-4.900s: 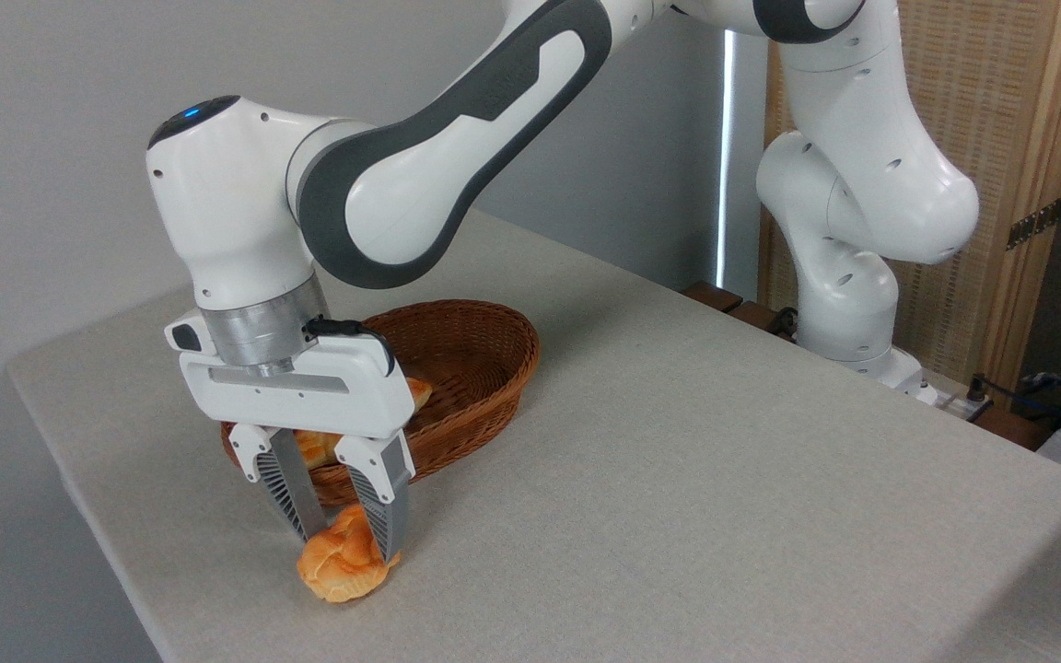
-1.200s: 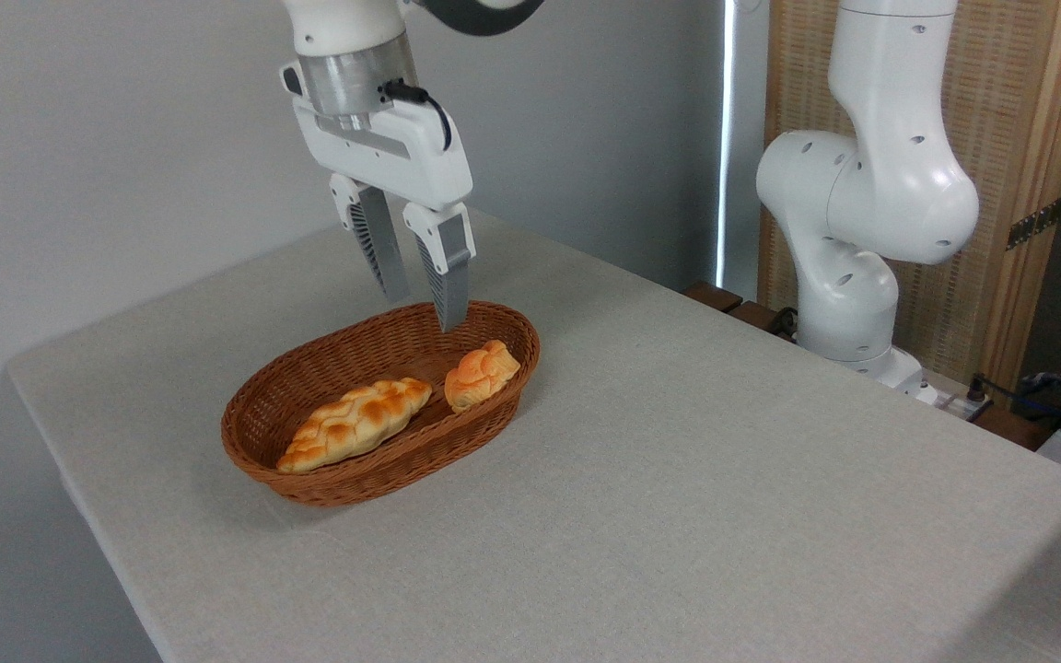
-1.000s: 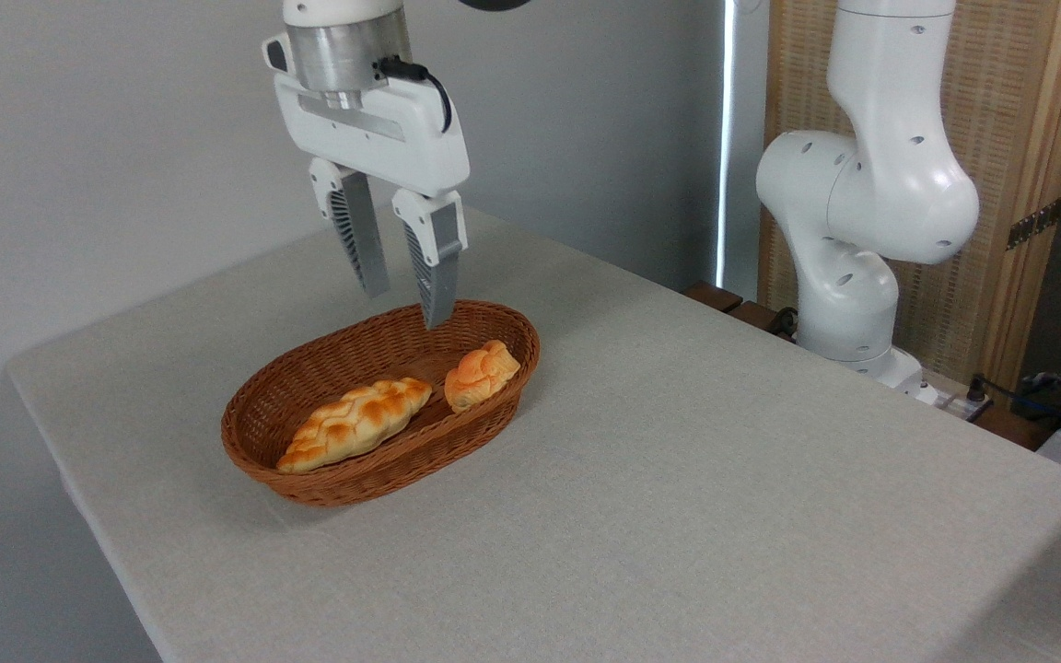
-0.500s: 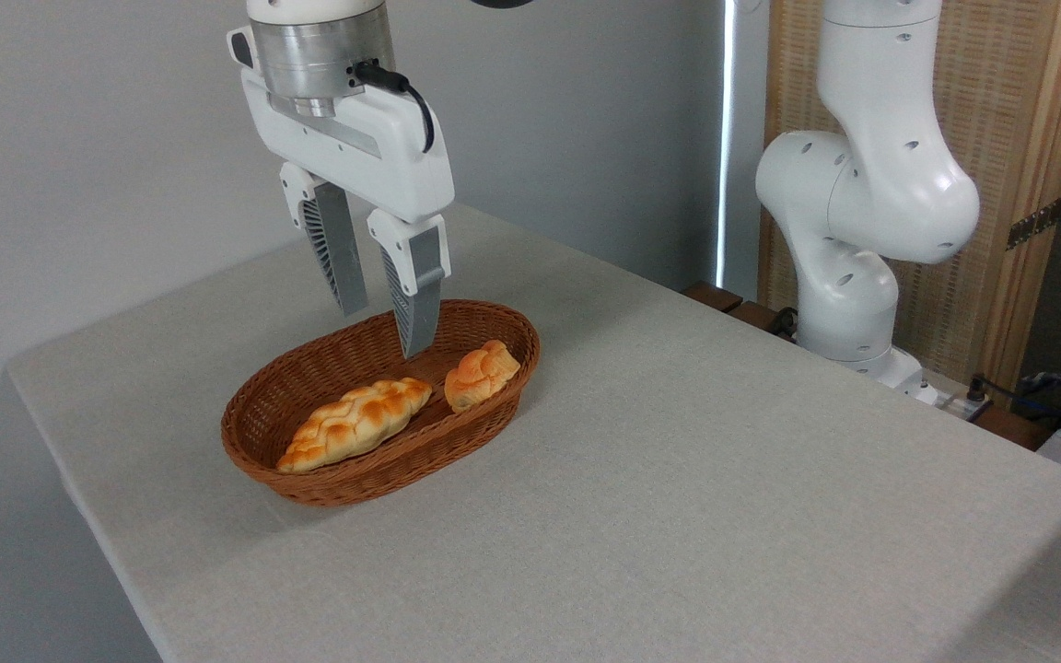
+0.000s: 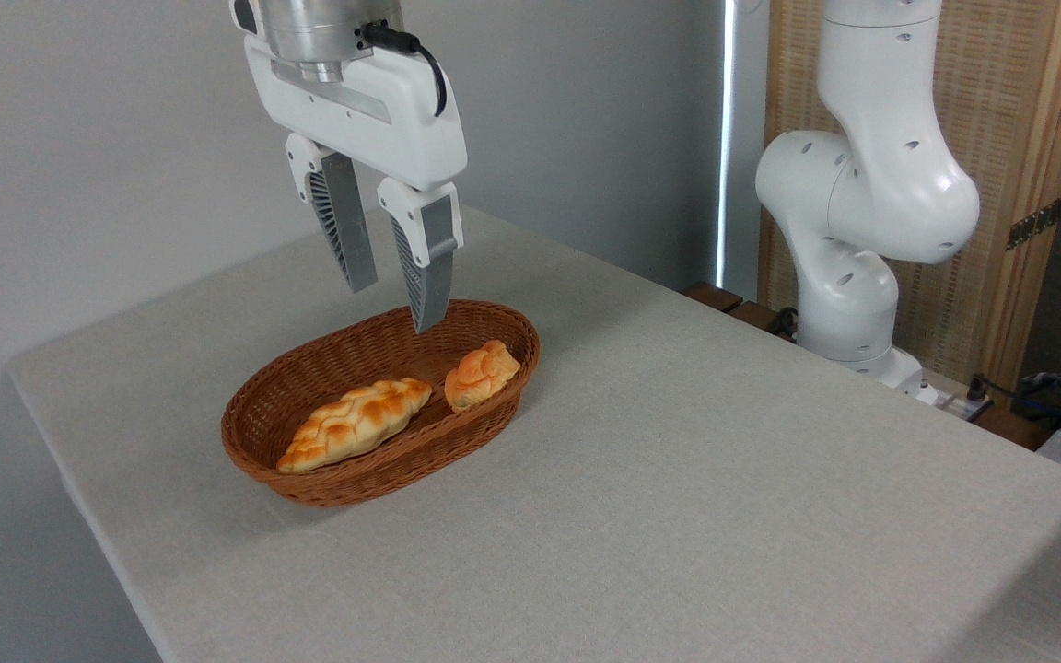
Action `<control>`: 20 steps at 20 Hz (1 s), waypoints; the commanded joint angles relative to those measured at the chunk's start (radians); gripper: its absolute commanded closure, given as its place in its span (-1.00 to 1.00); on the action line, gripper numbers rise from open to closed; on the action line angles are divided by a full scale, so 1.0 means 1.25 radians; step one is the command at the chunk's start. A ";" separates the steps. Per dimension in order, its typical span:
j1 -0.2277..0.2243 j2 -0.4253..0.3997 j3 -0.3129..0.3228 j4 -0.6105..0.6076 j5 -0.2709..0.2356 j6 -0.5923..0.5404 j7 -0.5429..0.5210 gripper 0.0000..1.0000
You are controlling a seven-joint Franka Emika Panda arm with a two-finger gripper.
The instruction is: Put bread into the basket
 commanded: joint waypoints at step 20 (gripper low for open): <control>-0.004 -0.015 0.013 0.009 0.029 -0.053 0.024 -1.00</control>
